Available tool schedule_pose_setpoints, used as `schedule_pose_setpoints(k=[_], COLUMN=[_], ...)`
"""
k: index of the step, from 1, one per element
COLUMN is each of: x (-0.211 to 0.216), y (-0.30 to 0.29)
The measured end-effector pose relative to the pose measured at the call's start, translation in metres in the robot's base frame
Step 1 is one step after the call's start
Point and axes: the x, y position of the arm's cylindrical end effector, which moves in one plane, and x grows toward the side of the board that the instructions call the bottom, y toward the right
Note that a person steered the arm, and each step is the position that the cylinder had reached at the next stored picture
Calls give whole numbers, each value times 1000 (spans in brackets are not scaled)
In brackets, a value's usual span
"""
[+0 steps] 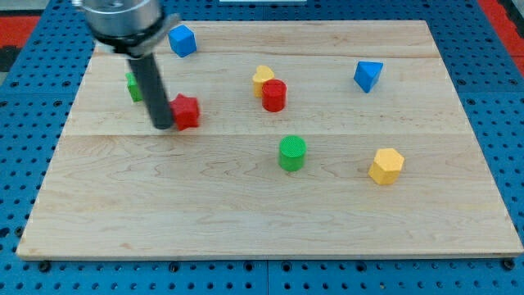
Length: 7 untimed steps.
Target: Push red star to yellow heart
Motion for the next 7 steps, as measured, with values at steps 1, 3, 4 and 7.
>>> schedule_pose_setpoints(k=[1, 3, 4, 7], x=[-14, -30, -36, 10], y=[37, -8, 11, 62])
